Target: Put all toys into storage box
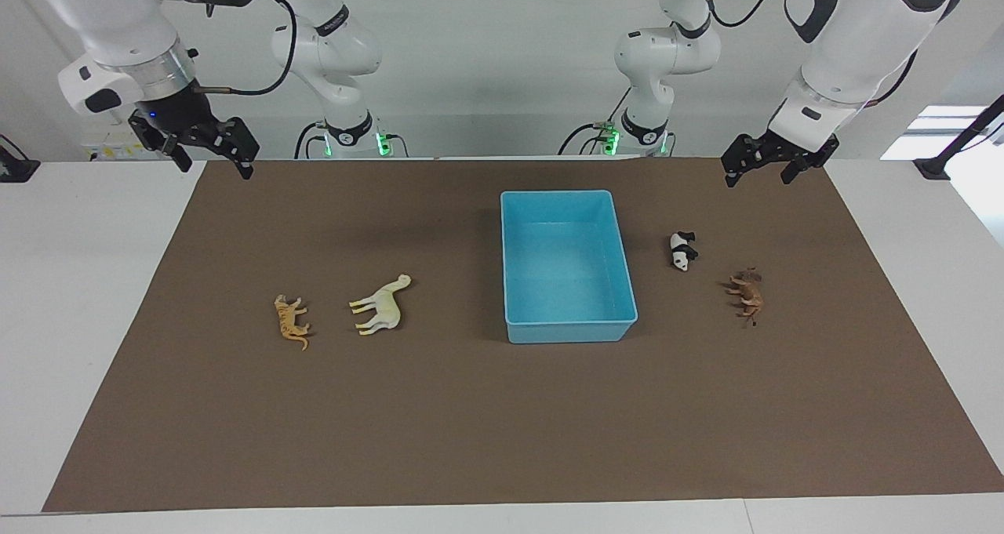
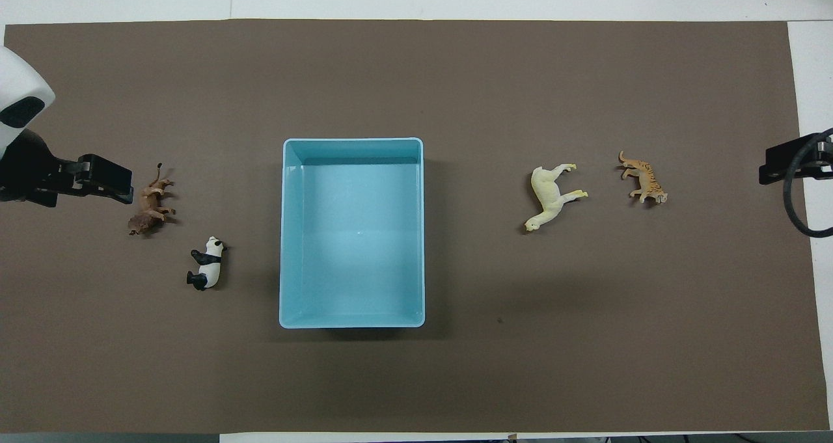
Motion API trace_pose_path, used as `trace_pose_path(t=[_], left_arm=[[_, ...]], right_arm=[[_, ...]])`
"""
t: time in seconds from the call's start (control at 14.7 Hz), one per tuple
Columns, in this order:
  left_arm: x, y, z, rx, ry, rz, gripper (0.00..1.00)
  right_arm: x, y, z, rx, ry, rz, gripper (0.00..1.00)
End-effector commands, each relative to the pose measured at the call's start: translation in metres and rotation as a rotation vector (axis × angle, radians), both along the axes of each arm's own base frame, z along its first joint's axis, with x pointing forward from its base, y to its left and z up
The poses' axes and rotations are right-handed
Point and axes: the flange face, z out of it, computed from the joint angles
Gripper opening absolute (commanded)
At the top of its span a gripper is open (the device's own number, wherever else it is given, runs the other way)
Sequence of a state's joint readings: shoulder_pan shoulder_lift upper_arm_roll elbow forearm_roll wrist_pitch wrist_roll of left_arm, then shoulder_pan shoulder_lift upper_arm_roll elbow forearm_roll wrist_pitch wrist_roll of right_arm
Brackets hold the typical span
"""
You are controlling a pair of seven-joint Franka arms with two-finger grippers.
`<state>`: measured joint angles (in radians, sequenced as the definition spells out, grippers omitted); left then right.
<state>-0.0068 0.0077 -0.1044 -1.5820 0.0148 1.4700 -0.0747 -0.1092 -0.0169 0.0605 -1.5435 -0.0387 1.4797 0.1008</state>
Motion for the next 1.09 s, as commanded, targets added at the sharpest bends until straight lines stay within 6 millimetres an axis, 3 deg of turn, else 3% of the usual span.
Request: trace_pose_path(t=[0.0, 0.27, 0.41, 0.68, 0.82, 1.02], left_arm=[[-0.011, 0.015, 0.002, 0.023, 0.019, 0.035, 1.0], [-0.015, 0.018, -0.01, 0.024, -0.005, 0.044, 1.0], [-0.02, 0.019, -0.038, 0.021, -0.089, 0.042, 1.0], [-0.049, 0.031, -0.118, 0.023, -0.136, 0.045, 1.0], [-0.049, 0.03, -0.155, 0.021, -0.124, 0.042, 1.0], [-0.056, 0.028, -0.21, 0.015, -0.114, 0.035, 1.0]], right_arm=[[-0.005, -0.003, 0.002, 0.008, 0.001, 0.018, 1.0], [-0.014, 0.008, -0.018, 0.005, 0.0, 0.042, 1.0], [-0.018, 0.04, -0.032, 0.003, -0.01, 0.102, 1.0], [-0.018, 0.097, -0.082, 0.003, -0.022, 0.218, 1.0], [-0.016, 0.122, -0.11, 0.007, -0.053, 0.251, 1.0], [-0.014, 0.139, -0.163, 0.013, -0.051, 0.296, 1.0]])
